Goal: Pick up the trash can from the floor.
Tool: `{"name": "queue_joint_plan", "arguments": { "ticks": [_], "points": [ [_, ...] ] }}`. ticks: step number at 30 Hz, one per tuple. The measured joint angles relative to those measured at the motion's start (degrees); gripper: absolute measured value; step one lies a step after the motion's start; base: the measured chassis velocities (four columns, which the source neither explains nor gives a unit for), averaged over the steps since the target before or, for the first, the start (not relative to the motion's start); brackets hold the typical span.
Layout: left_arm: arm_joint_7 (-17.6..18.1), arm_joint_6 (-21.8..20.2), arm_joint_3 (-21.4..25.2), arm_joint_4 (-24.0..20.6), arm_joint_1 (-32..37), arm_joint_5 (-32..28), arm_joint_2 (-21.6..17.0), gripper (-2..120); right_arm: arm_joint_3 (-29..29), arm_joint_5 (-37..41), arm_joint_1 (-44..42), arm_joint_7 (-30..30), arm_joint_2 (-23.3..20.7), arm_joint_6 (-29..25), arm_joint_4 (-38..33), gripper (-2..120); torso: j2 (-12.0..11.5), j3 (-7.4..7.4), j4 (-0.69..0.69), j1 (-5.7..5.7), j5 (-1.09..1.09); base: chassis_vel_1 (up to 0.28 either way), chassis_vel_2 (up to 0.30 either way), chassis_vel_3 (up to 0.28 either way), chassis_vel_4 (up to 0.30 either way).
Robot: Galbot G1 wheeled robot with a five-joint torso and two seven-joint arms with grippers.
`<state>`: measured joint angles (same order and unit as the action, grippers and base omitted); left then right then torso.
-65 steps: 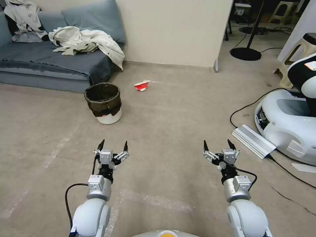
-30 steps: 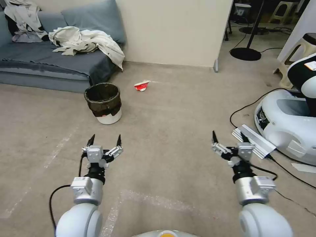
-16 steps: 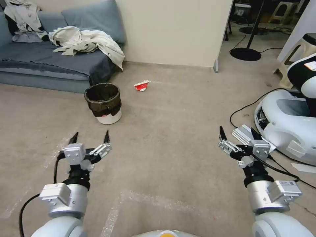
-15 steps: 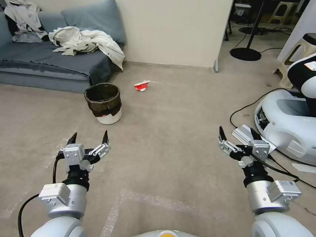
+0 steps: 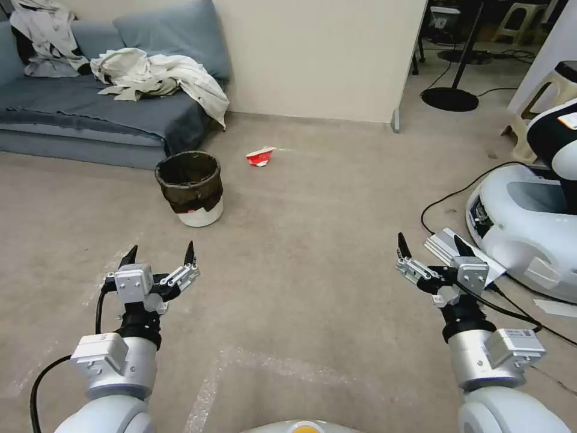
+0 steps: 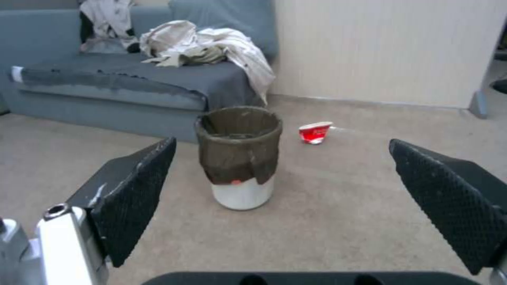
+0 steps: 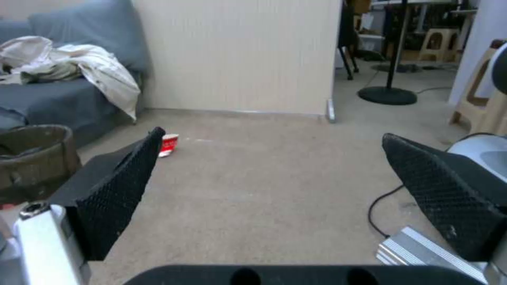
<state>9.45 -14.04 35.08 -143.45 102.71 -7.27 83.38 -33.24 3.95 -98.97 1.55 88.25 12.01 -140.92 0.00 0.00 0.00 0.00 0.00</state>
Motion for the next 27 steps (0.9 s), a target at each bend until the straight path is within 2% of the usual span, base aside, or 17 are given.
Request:
{"name": "queue_joint_plan", "arguments": {
  "ticks": [15,21,27],
  "points": [
    [-0.4,0.6,-0.1,0.1,0.3,1.1,0.1,100,0.3,-0.1,-0.1,0.4,0.1,0.0,0.1,100,0.0,0.00,-0.02,-0.01,0.00,0.074,0.079,0.070,0.082],
    [0.1,2.5,-0.3,0.1,0.4,0.3,0.0,100,0.3,0.2,-0.3,-0.1,0.1,-0.2,0.1,100,0.0,0.00,0.00,0.00,0.00,0.008,0.012,0.008,0.007],
    [0.2,2.7,-0.2,0.2,0.5,0.4,0.0,100,0.4,0.3,-0.2,-0.9,0.1,-1.2,0.5,100,0.0,0.00,0.00,0.00,0.00,0.000,0.000,0.000,0.000]
  ]
}}
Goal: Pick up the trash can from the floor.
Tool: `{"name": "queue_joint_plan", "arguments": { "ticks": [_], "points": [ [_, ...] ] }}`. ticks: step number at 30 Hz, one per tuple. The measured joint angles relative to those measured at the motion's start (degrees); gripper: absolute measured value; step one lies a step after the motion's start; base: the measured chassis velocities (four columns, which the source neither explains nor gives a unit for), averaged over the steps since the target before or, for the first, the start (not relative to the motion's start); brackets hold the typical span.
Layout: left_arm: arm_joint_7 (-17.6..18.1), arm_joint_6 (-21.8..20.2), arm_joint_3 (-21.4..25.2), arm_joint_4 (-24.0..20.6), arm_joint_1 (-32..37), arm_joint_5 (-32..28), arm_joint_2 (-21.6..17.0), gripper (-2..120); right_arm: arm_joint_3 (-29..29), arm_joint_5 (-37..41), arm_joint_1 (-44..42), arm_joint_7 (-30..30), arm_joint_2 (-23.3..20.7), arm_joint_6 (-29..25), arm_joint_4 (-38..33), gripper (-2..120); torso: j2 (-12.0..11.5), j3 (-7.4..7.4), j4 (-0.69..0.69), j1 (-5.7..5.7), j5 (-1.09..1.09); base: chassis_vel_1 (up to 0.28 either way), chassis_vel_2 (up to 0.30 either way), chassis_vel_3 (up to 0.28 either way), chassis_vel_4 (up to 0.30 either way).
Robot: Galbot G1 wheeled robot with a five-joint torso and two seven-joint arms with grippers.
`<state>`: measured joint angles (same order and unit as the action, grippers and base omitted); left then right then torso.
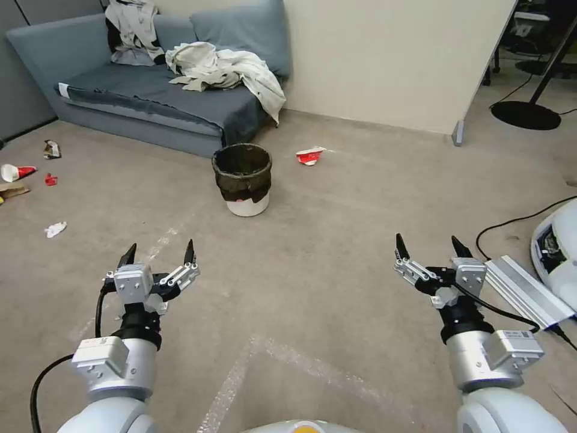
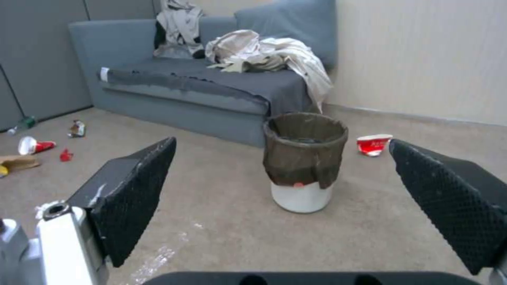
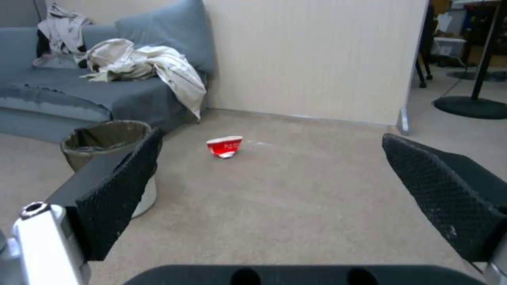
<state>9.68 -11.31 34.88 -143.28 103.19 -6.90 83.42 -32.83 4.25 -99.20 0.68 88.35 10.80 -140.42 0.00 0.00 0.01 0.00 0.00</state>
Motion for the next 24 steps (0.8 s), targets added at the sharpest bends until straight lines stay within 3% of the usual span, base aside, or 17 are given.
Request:
{"name": "queue_joint_plan", "arguments": {
  "ticks": [12,24],
  "points": [
    [0.4,0.0,0.2,0.0,-0.2,0.0,0.0,100,0.1,-0.1,0.3,-0.2,0.1,-0.8,0.6,100,0.0,0.00,0.00,0.00,0.00,-0.107,0.112,0.124,-0.108],
    [0.8,0.1,0.1,0.0,-0.4,0.0,0.0,100,0.1,-0.3,0.2,-0.2,0.1,-1.2,0.7,100,0.0,0.00,-0.02,0.01,0.02,-0.234,0.263,0.241,-0.247]
  ]
}}
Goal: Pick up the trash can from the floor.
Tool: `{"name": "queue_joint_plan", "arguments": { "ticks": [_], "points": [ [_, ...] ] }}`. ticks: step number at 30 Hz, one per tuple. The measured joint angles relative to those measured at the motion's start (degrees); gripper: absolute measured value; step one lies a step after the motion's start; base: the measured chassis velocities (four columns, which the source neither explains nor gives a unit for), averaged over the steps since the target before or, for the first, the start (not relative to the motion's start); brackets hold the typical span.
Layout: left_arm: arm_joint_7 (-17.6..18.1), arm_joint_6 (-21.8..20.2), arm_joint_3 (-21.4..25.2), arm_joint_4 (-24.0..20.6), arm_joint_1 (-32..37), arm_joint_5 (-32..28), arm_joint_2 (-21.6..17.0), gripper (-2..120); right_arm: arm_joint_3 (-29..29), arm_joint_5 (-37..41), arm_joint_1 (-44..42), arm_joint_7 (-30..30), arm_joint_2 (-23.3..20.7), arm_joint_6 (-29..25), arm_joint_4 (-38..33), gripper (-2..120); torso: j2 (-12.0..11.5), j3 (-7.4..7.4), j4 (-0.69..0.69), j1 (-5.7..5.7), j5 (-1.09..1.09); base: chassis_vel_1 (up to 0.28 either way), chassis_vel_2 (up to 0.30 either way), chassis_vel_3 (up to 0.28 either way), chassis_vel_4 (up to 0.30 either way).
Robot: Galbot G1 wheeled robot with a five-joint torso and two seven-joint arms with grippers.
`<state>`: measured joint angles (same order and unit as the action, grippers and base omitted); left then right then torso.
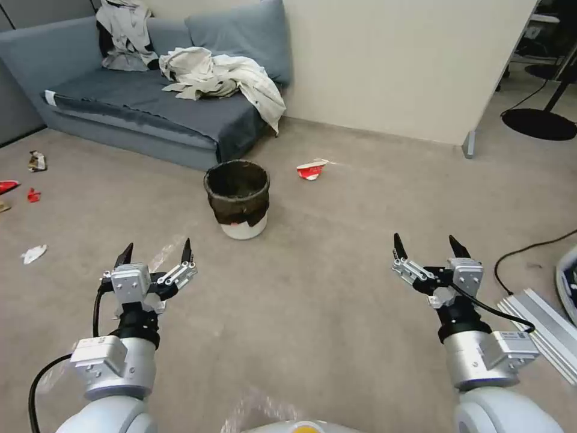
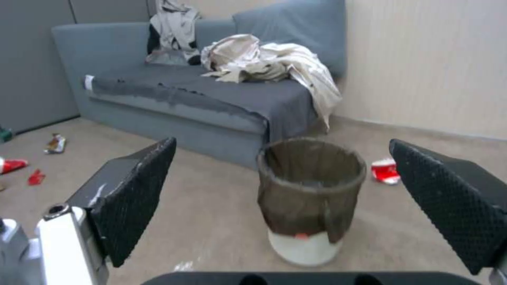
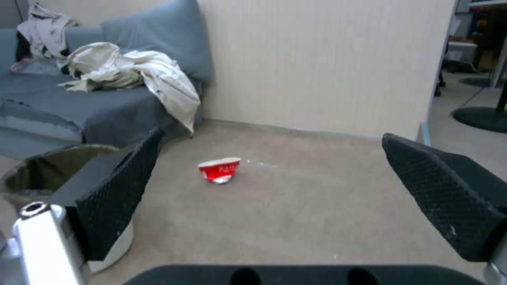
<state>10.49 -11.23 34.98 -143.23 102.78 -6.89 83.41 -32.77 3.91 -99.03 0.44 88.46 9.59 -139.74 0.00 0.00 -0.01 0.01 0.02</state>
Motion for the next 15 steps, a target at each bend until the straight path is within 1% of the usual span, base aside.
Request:
{"name": "queue_joint_plan", "arguments": {
  "ticks": [1,2,3,4,5,6,7,8,9,10,12,14,15],
  "points": [
    [0.2,0.0,0.0,0.0,0.0,0.0,0.0,100,0.0,0.0,0.0,0.0,0.0,-0.1,0.0,100,0.0,0.00,0.01,0.00,-0.05,-0.233,0.261,0.223,-0.253],
    [0.3,0.0,0.0,0.0,-0.1,0.0,0.0,100,0.0,-0.1,0.0,0.0,0.0,-0.1,0.1,100,0.0,0.00,0.01,0.00,0.00,-0.230,0.241,0.223,-0.239],
    [0.3,0.0,0.0,0.0,-0.1,0.0,0.0,100,0.0,-0.1,0.0,0.0,0.0,-0.1,0.1,100,0.0,0.00,0.01,0.00,0.00,-0.230,0.241,0.223,-0.239],
    [0.5,0.0,0.0,0.0,-0.1,-0.1,0.0,100,0.0,-0.1,0.0,0.0,0.0,-0.2,0.1,100,0.0,0.00,0.02,0.00,-0.06,-0.230,0.255,0.230,-0.239],
    [0.6,0.0,0.0,0.0,-0.1,-0.1,0.0,100,0.1,-0.1,0.0,0.0,0.0,-0.2,0.2,100,0.0,0.00,0.01,0.00,0.04,-0.215,0.219,0.243,-0.231],
    [0.6,0.0,0.0,0.0,-0.1,-0.1,0.0,100,0.1,-0.1,0.0,0.0,0.0,-0.2,0.2,100,0.0,0.00,0.01,0.00,0.04,-0.215,0.219,0.243,-0.231],
    [0.7,0.0,0.0,0.0,-0.1,-0.1,0.0,100,0.1,-0.2,0.0,0.0,0.1,-0.3,0.2,100,0.0,0.00,0.00,0.00,-0.05,-0.248,0.219,0.250,-0.211],
    [0.7,0.0,0.0,0.0,-0.1,-0.1,0.0,100,0.1,-0.2,0.0,0.0,0.1,-0.4,0.2,100,0.0,0.00,0.01,0.00,-0.07,-0.231,0.231,0.250,-0.211],
    [0.7,0.0,0.0,0.0,-0.2,-0.1,0.0,100,0.1,-0.2,0.0,0.0,0.1,-0.4,0.3,100,0.0,0.00,0.00,0.00,0.03,-0.231,0.231,0.239,-0.212],
    [0.8,0.0,0.0,0.0,-0.2,-0.1,0.0,100,0.1,-0.3,0.0,0.0,0.1,-0.4,0.3,100,0.0,0.00,0.02,0.00,-0.03,-0.222,0.210,0.239,-0.228],
    [0.8,0.0,0.0,0.0,-0.2,-0.1,0.0,100,0.1,-0.3,0.0,0.0,0.1,-0.5,0.3,100,0.0,-0.01,0.02,0.00,-0.05,-0.222,0.208,0.228,-0.228],
    [0.9,0.0,0.0,0.0,-0.2,-0.2,0.0,100,0.1,-0.4,0.0,0.0,0.1,-0.5,0.4,100,0.0,0.00,0.00,0.00,0.00,-0.213,0.201,0.201,-0.205],
    [1.1,0.0,0.0,0.0,-0.2,-0.2,0.0,100,0.1,-0.4,0.0,0.0,0.1,-0.5,0.4,100,0.0,0.00,0.00,0.00,-0.04,-0.209,0.196,0.208,-0.184]
  ]
}}
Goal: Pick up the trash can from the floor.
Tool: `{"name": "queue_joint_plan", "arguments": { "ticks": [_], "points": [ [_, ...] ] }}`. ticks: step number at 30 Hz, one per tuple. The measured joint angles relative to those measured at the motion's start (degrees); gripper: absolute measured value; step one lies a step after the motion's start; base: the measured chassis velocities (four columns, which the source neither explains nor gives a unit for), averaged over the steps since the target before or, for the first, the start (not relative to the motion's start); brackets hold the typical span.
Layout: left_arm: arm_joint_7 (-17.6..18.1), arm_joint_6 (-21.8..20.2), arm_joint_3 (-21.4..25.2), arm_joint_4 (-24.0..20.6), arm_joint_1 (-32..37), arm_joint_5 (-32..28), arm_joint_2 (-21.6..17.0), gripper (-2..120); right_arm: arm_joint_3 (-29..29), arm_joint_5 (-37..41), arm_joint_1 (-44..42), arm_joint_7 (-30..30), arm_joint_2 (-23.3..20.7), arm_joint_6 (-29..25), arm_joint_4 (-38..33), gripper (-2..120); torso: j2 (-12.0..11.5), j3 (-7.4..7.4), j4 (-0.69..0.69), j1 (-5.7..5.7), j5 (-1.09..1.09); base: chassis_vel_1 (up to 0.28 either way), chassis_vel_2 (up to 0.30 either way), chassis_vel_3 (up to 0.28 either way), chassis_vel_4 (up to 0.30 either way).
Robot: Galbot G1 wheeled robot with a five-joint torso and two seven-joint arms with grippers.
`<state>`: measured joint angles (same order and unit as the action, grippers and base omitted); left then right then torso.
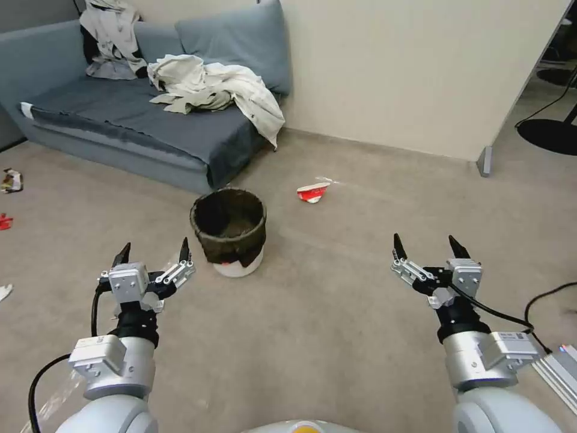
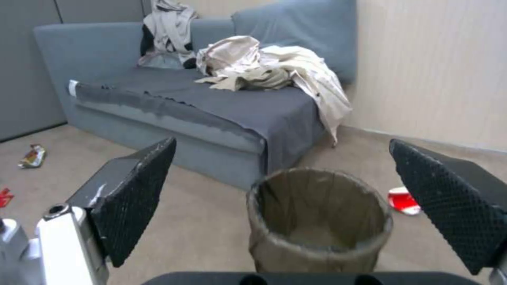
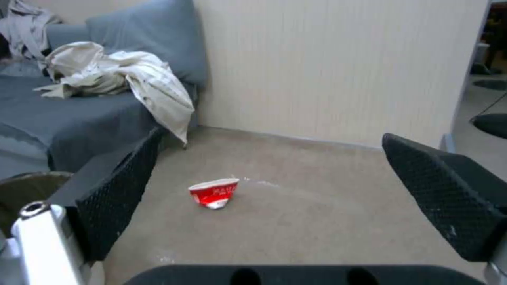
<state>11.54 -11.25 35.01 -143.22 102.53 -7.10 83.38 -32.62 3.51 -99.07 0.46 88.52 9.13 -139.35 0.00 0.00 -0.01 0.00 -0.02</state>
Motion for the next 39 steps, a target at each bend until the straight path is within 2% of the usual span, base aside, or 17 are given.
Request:
{"name": "queue_joint_plan", "arguments": {
  "ticks": [11,16,19,20,22,23,26,27,28,31,32,35,36,39],
  "points": [
    [1.3,-1.2,1.2,0.0,-1.0,-1.7,-1.5,100,0.3,-0.2,0.0,0.4,-0.1,0.3,0.4,100,0.0,0.01,0.00,0.01,0.01,-0.164,0.170,0.164,-0.166],
    [1.3,-2.7,5.0,0.0,-3.7,-4.4,-4.5,100,0.2,-0.1,0.0,0.5,-0.3,0.5,0.6,100,0.0,0.00,0.00,0.00,0.02,-0.002,0.001,0.004,-0.010],
    [1.3,-4.6,7.1,3.5,-7.4,-8.6,-8.0,100,0.2,-0.2,-0.2,0.6,-0.4,0.5,1.1,100,0.0,-0.01,0.01,-0.01,0.00,0.000,0.000,0.000,0.000],
    [1.3,-4.6,7.1,3.5,-7.4,-8.6,-8.0,100,0.2,-0.2,-0.2,0.6,-0.4,0.5,1.1,100,0.0,-0.01,0.01,-0.01,0.00,0.000,0.000,0.000,0.000],
    [1.3,-5.8,7.9,7.2,-11.0,-11.7,-10.5,100,0.2,-0.2,-0.3,0.6,-0.5,0.5,1.7,100,0.0,0.00,0.01,0.00,-0.01,0.000,0.000,0.000,0.000],
    [1.3,-5.8,7.9,7.2,-11.0,-11.7,-10.5,100,0.2,-0.2,-0.3,0.6,-0.5,0.5,1.7,100,0.0,0.00,0.01,0.00,-0.01,0.000,0.000,0.000,0.000],
    [2.1,-7.9,8.0,10.6,-14.7,-16.9,-13.0,100,0.1,-0.2,-0.3,0.4,-0.5,0.5,2.7,100,0.0,0.00,0.02,0.00,0.01,0.000,0.000,0.000,0.000],
    [2.2,-8.8,7.6,12.7,-16.5,-19.4,-14.6,100,-0.1,-0.3,-0.2,0.2,-0.5,0.5,3.4,100,0.0,0.00,0.02,0.00,0.00,0.000,0.000,0.000,0.000],
    [2.2,-8.8,7.6,12.7,-16.5,-19.4,-14.6,100,-0.1,-0.3,-0.2,0.2,-0.5,0.5,3.4,100,0.0,0.00,0.02,0.00,0.00,0.000,0.000,0.000,0.000],
    [2.0,-10.3,5.4,18.0,-20.2,-22.7,-17.8,100,-0.7,-0.5,-0.4,0.2,-1.1,0.7,4.7,100,0.0,0.00,0.00,0.00,-0.01,0.000,0.000,0.000,0.000],
    [2.0,-10.3,5.4,18.0,-20.2,-22.7,-17.8,100,-0.7,-0.5,-0.4,0.2,-1.1,0.7,4.7,100,0.0,0.00,0.00,0.00,-0.01,0.000,0.000,0.000,0.000],
    [1.7,-12.0,3.0,23.2,-24.1,-24.0,-19.8,100,-0.8,-0.5,0.0,0.3,-1.9,1.0,6.3,100,0.0,0.00,0.01,0.00,0.01,0.000,0.000,0.000,0.000],
    [1.7,-12.0,3.0,23.2,-24.1,-24.0,-19.8,100,-0.8,-0.5,0.0,0.3,-1.9,1.0,6.3,100,0.0,0.00,0.01,0.00,0.01,0.000,0.000,0.000,0.000],
    [2.7,-14.8,1.2,27.1,-27.3,-27.4,-21.1,100,0.2,-1.2,1.4,0.0,-2.0,1.1,8.6,100,0.0,0.00,0.01,0.00,0.01,0.000,0.000,0.000,0.000]
  ]
}}
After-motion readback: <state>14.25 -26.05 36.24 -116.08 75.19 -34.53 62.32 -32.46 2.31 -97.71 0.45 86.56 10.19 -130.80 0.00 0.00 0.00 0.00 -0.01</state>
